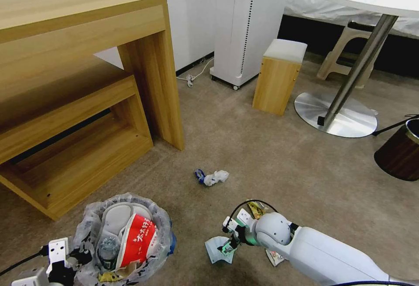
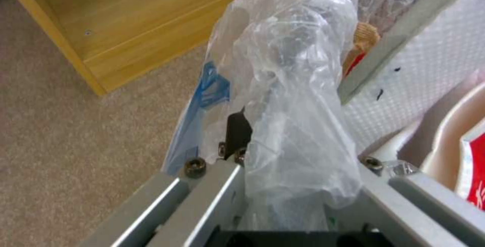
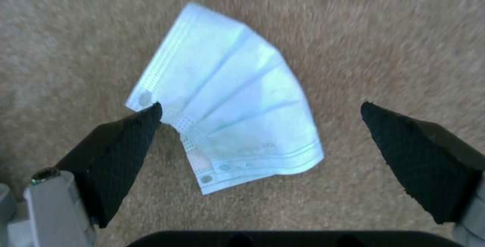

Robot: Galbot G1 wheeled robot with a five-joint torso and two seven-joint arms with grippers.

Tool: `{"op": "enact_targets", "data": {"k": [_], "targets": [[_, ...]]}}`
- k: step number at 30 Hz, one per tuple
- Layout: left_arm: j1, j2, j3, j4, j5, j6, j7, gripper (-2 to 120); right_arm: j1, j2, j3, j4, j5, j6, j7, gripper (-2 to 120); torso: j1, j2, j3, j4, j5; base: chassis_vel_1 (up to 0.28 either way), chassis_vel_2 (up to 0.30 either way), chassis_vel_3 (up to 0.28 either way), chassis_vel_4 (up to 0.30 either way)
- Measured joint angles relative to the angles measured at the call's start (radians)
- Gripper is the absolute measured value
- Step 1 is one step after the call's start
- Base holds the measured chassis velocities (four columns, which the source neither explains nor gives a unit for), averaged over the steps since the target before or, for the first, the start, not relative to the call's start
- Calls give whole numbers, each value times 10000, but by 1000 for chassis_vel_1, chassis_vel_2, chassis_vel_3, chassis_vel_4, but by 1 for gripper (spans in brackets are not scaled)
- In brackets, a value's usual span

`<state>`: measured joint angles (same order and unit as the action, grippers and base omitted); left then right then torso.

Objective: Pick up the trash bin and place the garbage on the floor into it.

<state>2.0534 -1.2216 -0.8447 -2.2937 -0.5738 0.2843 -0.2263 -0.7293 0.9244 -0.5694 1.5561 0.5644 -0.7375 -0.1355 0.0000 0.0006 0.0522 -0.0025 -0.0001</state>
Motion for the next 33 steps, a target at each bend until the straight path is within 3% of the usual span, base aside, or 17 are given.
{"op": "enact_targets", "data": {"k": [12, 33], "targets": [[22, -8, 61, 106, 114, -44, -57, 1, -285, 772, -279, -997, 52, 8, 715, 100, 0, 0, 0, 0, 1, 0, 0, 0, 0], [-95, 105, 86, 237, 57, -123, -218, 1, -375, 1296, -327, -1528, -29, 55, 1089, 100, 0, 1, -3, -2, -2, 0, 0, 0, 0]]}}
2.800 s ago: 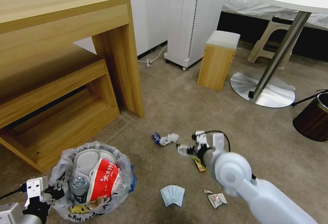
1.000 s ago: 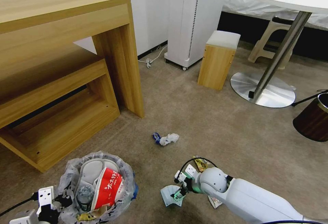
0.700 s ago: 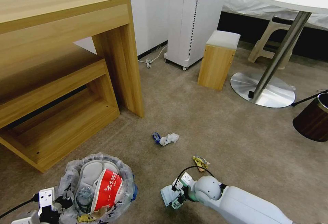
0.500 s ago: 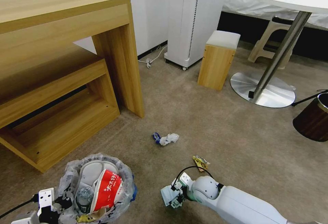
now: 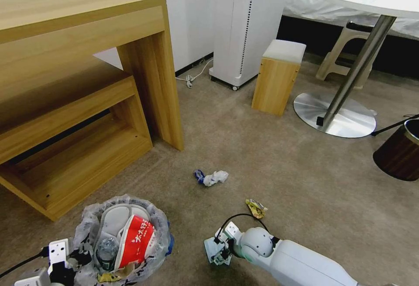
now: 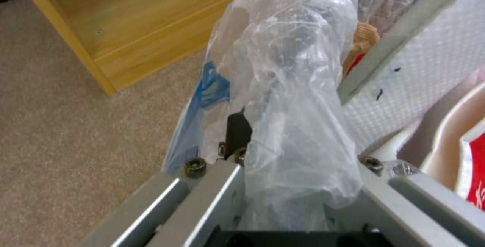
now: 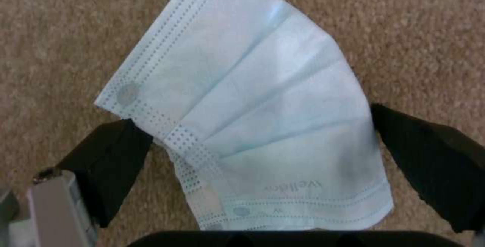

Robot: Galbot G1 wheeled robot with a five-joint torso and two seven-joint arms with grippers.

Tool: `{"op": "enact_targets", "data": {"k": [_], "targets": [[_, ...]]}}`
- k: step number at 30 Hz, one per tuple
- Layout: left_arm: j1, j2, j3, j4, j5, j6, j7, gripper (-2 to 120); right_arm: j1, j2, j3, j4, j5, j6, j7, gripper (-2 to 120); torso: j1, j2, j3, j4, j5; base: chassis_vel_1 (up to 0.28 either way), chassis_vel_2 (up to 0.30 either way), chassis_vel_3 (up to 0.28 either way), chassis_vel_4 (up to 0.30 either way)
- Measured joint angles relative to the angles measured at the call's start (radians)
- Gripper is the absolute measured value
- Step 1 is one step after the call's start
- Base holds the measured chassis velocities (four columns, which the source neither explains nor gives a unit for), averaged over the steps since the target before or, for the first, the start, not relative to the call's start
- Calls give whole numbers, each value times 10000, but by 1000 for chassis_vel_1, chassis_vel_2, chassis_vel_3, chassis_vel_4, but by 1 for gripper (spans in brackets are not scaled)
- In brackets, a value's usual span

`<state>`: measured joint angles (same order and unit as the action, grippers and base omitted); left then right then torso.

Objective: Pick up the trash bin and place the garbage on the floor into it.

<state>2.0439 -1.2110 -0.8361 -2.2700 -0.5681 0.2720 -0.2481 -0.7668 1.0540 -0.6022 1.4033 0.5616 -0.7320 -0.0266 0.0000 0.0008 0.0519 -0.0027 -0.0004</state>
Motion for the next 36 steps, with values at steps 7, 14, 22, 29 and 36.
{"op": "enact_targets", "data": {"k": [7, 14, 22, 29, 36], "targets": [[-25, -35, 62, 6, 44, -23, -106, 1, -141, -157, 70, 158, 364, 9, 447, 82, 0, 2, -1, 1, 1, 0, 0, 0, 0], [-15, -98, 110, -32, 179, -25, -194, 1, -200, -293, 103, 264, 351, 13, 463, 68, -1, 3, 0, 0, -1, 0, 0, 0, 0], [9, -119, 135, -71, 272, -27, -230, 1, -178, -287, 138, 272, 320, 9, 496, 51, 0, 2, 2, -2, -3, 0, 0, 0, 0], [22, -151, 158, -79, 297, -33, -291, 1, -173, -272, 138, 317, 354, -7, 632, 34, 0, -1, 3, 0, 1, 0, 0, 0, 0], [88, -138, 87, -193, 262, -35, -302, 1, -209, -279, 387, 493, 493, -65, 616, 17, 1, -7, 11, 9, 19, 0, 0, 0, 0]]}}
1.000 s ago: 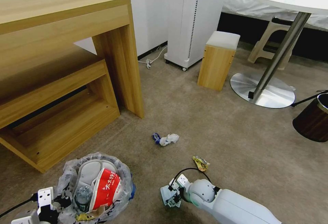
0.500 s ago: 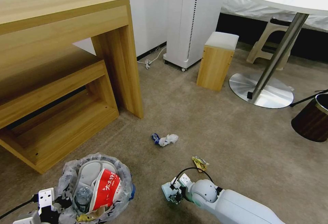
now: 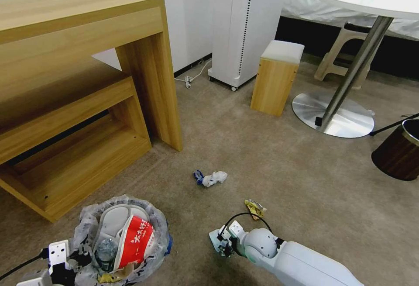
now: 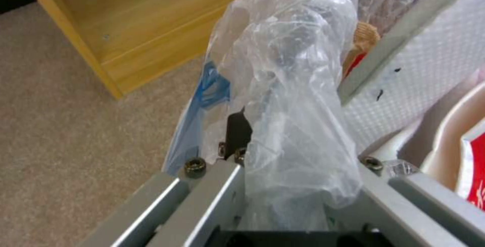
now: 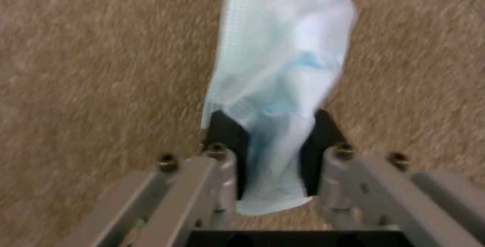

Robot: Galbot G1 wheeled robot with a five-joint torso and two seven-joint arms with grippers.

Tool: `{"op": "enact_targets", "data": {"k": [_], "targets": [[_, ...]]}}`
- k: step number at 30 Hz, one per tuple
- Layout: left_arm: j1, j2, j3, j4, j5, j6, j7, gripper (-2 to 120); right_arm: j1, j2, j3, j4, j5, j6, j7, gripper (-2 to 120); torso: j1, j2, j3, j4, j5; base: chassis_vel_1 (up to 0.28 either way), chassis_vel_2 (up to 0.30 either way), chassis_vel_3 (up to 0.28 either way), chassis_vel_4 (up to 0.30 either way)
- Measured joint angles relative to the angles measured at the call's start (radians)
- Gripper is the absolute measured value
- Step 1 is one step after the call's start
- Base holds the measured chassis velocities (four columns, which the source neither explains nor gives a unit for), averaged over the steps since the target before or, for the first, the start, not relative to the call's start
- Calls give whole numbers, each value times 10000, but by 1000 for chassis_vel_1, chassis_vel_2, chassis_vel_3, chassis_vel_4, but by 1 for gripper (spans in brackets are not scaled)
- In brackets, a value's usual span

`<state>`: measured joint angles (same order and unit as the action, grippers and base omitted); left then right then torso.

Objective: Pick up the trash bin and place the garbage on the floor into it.

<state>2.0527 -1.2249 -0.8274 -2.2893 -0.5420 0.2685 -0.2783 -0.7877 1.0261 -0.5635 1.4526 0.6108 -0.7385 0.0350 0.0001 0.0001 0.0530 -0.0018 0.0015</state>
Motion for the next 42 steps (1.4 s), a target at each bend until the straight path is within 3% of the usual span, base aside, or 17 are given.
{"op": "enact_targets", "data": {"k": [5, 12, 14, 15, 17, 19, 21, 23, 25, 28, 32, 38, 42], "targets": [[65, 46, -151, -91, -150, 56, 164, 1, 53, -79, 854, 788, 179, -56, 122, 0, 0, -2, -3, -1, -10, 0, 0, 0, 0], [95, 20, -203, -143, -209, 66, 502, 1, 717, -561, 2101, 2881, 1008, 201, 450, 0, 0, 0, -6, -4, -16, 0, 0, 0, 0], [104, -1, -195, -145, -242, 54, 526, 1, 1091, -754, 2347, 3507, 1277, 2291, -250, 0, 0, 2, -7, -6, -17, 0, 0, 0, 0], [104, -1, -195, -145, -242, 54, 526, 1, 1091, -754, 2347, 3507, 1277, 2291, -250, 0, 0, 2, -7, -6, -17, 0, 0, 0, 0], [141, 22, -208, -182, -340, 55, 586, 1, 1374, -694, 2353, 3607, 1434, 4430, -1754, 0, 0, 3, -6, -7, -14, 0, 0, 0, 0], [145, 33, -224, -189, -361, 54, 596, 1, 1441, -655, 2320, 3636, 1553, 4860, -2090, 0, 1, 3, -6, -6, -15, 0, 0, 0, 0], [165, 79, -277, -248, -436, 82, 693, 1, 1678, -430, 2027, 3797, 2518, 5966, -3773, 0, 0, 3, -7, -6, -15, 0, 0, 0, 0], [170, 81, -279, -263, -452, 97, 703, 1, 1723, -375, 1943, 3809, 2696, 6053, -4127, 0, 0, 4, -7, -7, -17, 0, 0, 0, 0], [175, 114, -317, -314, -557, 171, 755, 1, 1925, -15, 1311, 3825, 3299, 6153, -5398, 0, 0, 5, -7, -8, -16, 0, 0, 0, 0], [198, 139, -384, -356, -629, 219, 793, 1, 2112, 307, 563, 3757, 3488, 5936, -5631, 0, 0, 5, -8, -8, -17, 0, 0, 0, 0], [232, 119, -460, -425, -668, 253, 820, 1, 2230, 691, -389, 3607, 3512, 5520, -5399, 0, 0, 5, -8, -5, -17, 0, 0, 0, 0], [237, 72, -481, -465, -675, 258, 822, 1, 2101, 702, -680, 3408, 3160, 5277, -5067, 0, 0, 5, -7, -8, -17, 0, 0, 0, 0], [226, 44, -463, -468, -617, 257, 856, 1, 2032, 502, -665, 3353, 3029, 5161, -4885, 11, 0, 5, -8, -8, -16, 0, 0, 0, 0]]}}
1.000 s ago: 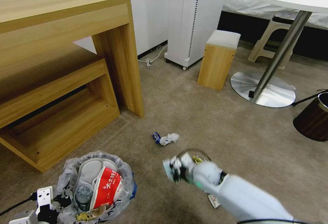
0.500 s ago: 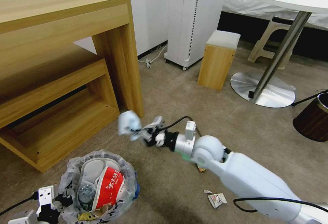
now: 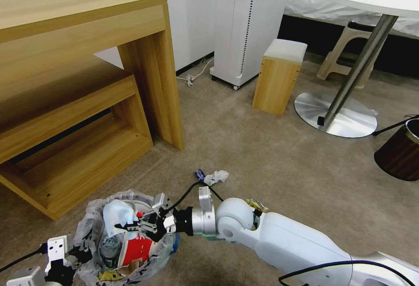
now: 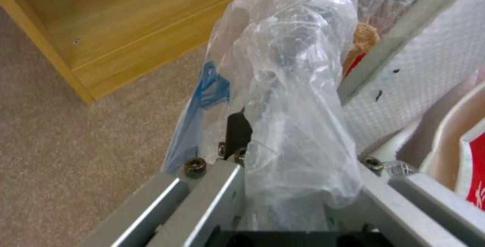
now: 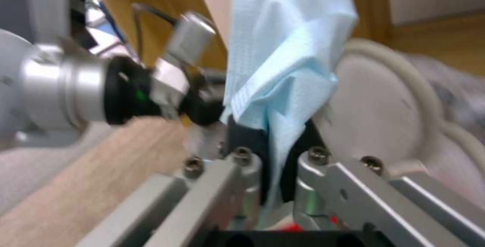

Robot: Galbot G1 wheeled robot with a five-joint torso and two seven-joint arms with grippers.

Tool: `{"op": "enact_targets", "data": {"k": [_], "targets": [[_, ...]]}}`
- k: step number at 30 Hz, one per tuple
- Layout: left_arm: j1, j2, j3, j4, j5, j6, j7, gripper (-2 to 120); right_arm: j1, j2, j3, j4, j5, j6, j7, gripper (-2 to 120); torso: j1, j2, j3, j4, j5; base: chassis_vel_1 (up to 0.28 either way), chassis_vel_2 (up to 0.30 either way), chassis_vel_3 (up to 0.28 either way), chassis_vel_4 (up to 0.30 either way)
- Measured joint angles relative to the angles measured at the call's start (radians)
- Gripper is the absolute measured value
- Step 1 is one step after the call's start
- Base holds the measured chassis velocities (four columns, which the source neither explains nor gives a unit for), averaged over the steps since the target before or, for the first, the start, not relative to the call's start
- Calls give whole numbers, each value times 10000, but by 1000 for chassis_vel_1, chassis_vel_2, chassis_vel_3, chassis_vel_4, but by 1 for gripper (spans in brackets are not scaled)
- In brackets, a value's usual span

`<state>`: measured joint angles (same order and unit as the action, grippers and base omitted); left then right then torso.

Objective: Pick up the trash bin and place the garbage on the floor into it.

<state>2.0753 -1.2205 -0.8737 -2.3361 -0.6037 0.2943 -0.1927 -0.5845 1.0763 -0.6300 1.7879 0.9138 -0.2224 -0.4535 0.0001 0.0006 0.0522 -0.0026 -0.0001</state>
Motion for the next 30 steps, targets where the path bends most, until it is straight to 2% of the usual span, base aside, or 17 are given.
{"op": "enact_targets", "data": {"k": [6, 8, 9, 11, 13, 15, 18, 19, 23, 26, 30], "targets": [[-29, -49, 105, 20, 278, -47, 182, 1, -207, -150, 84, 16, -254, -100, 1143, 36, 0, 1, 0, 0, 1, 0, 0, 0, 0], [-20, -49, 105, 20, 306, -59, 200, 1, -221, -148, 84, 38, -289, -132, 1252, 37, 0, 2, 0, 0, 1, 0, 0, 0, 0], [0, -44, 101, 19, 329, -80, 218, 1, -231, -120, 72, 37, -290, -149, 1337, 45, -1, 2, 0, 0, 1, 0, 0, 0, 0], [12, -39, 97, 13, 333, -82, 224, 1, -234, -93, 66, 31, -262, -170, 1354, 49, -1, 2, 0, 0, 1, 0, 0, 0, 0], [38, -26, 67, -35, 335, -87, 227, 1, -236, 6, 63, 7, -136, -254, 1375, 61, -1, 2, 0, 1, 1, 0, 0, 0, 0], [45, -24, 61, -48, 336, -91, 227, 1, -236, 35, 59, 5, -119, -266, 1387, 64, -1, 2, 0, 1, 1, 0, 0, 0, 0], [53, -35, 59, -55, 361, -122, 228, 1, -233, 111, 45, 31, -82, -418, 1428, 79, -1, 2, 0, 1, 1, 0, 0, 0, 0], [53, -35, 59, -55, 361, -122, 228, 1, -233, 111, 45, 31, -82, -418, 1428, 79, -1, 2, 0, 1, 1, 0, 0, 0, 0], [48, -60, 106, -10, 439, -154, 234, 1, -232, 25, -183, 337, 208, -1189, 2200, 96, -1, 2, 0, 1, 1, 0, 0, 0, 0], [22, -92, 133, -7, 454, -154, 231, 1, -208, -37, -334, 541, 595, -1694, 2758, 100, -1, 2, 0, 0, 1, 0, 0, 0, 0], [25, -105, 135, -7, 473, -155, 218, 1, -162, -35, -275, 582, 711, -1866, 2906, 100, 0, 2, 0, 1, 1, 0, 0, 0, 0]]}}
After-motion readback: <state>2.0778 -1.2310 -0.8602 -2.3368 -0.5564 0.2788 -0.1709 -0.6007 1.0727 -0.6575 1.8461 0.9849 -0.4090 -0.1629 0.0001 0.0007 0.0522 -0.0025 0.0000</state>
